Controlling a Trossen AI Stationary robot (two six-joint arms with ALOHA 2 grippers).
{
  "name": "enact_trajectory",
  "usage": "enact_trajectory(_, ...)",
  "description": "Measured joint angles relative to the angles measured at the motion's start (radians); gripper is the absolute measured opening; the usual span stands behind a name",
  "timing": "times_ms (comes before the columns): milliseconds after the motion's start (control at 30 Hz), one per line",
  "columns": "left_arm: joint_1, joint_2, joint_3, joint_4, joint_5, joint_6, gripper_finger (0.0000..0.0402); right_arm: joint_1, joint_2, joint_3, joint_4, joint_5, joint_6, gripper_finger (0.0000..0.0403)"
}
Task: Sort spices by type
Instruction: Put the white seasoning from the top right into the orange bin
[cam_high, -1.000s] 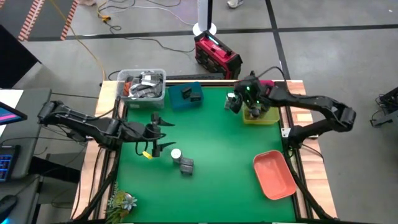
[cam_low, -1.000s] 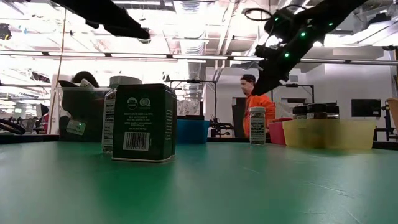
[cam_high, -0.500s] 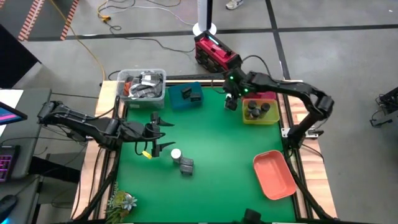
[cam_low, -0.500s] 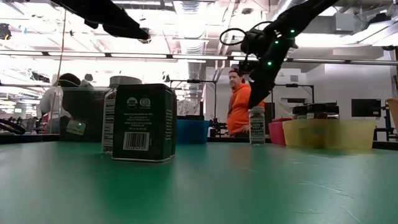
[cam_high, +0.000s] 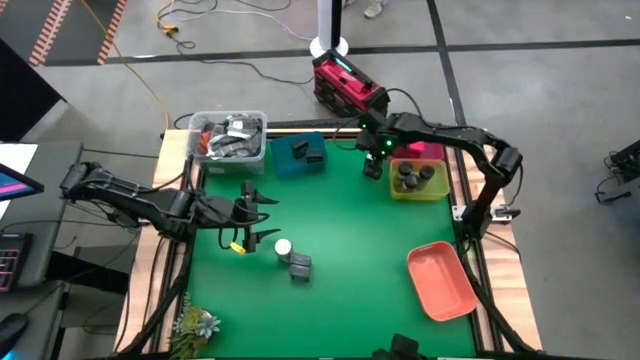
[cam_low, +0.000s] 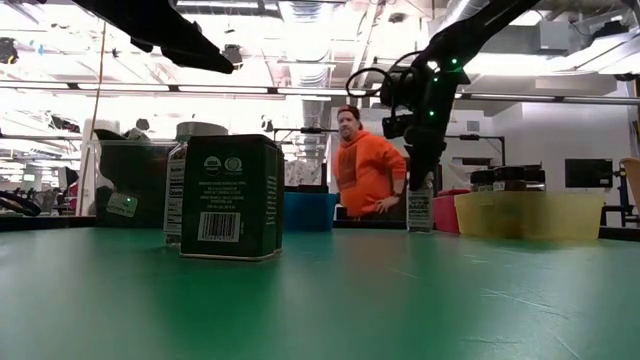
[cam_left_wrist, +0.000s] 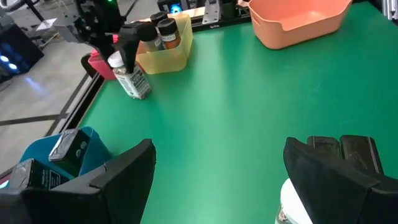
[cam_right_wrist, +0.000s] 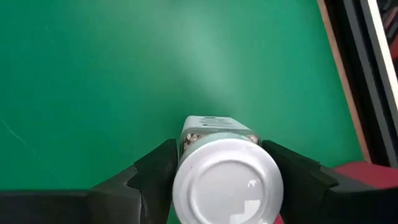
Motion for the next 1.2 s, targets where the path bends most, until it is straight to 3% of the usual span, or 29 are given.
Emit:
enact_trajectory(633, 0.000, 0.000, 0.000, 0.005, 0.000, 0.003, 0.0336, 0.059, 0.000, 0.021, -0.122, 0.004, 0.003, 0.0226)
enact_trajectory(933, 0.000, 0.000, 0.000, 0.011, -0.001, 0.020, 0.0336, 0.279, 0.000, 0.172, -0.324, 0.004, 0.050, 0.0226)
enact_trajectory(1200, 0.000, 0.000, 0.000, -0.005, 0.000, -0.004, 0.0336, 0.527, -0.001, 0.287, -0.477, 0.003, 0.196, 0.0226)
